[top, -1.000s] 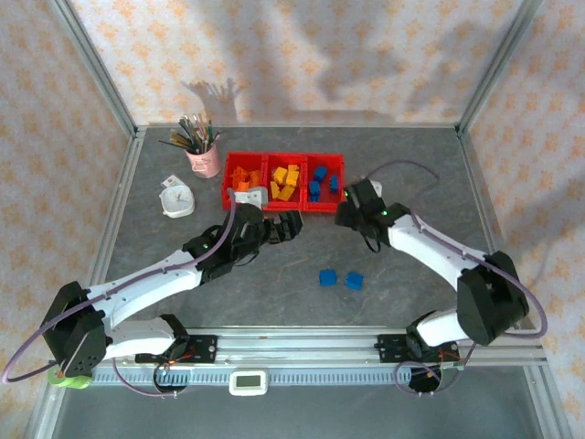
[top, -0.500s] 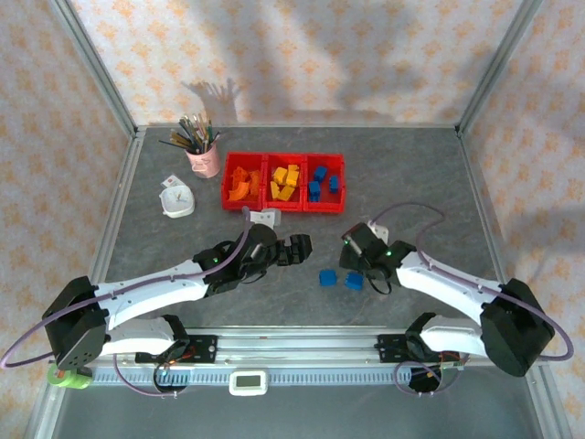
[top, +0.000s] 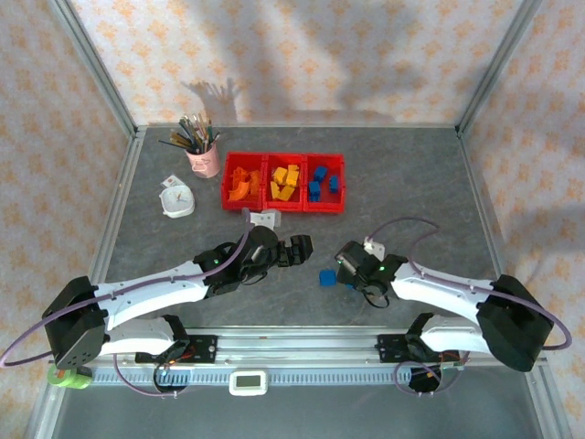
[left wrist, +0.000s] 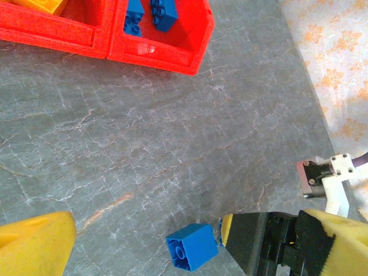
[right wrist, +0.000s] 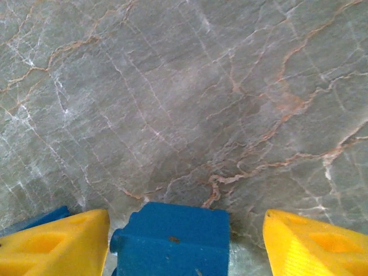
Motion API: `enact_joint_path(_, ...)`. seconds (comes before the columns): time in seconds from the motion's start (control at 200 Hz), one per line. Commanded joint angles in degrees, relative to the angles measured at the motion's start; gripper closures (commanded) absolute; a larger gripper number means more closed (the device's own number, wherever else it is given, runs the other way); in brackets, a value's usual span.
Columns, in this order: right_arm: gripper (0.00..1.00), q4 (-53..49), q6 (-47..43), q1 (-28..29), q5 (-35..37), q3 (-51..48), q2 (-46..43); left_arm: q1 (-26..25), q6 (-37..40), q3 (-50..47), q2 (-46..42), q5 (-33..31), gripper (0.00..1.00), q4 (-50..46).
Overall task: Sort the legos into containers by color
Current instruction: Pick up the lego from the bottom-center of the table, then place the lego in the container.
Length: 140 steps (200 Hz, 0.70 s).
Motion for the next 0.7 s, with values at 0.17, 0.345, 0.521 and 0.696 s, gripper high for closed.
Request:
enact_joint_path(0.17,0.44,3.1,-0.5,0.4,1.1,-1.4,1.7,-0.7,-0.3,0.5,0.1,-1.8,0.01,-0.1)
enact_joint_path(0.345,0.54,2.7,-1.4,0.3,1.9,-0.7,0.9,-0.7,0.0,0.6,-0.1,-2.0,0.01,-0.1)
enact_joint_path(0.521,0.61,-0.1,-4.0,0.2,5.1,3.2,-0.9,-0.6,0.3,0.8,-1.0,-2.6,0.01,-0.2)
enact_joint_path(0.696,0.61,0.1,-11.5,-3.5,7.1,11.0,-0.7,-0.1,2.8,3.6,-1.7,-5.0,0.01,-2.7)
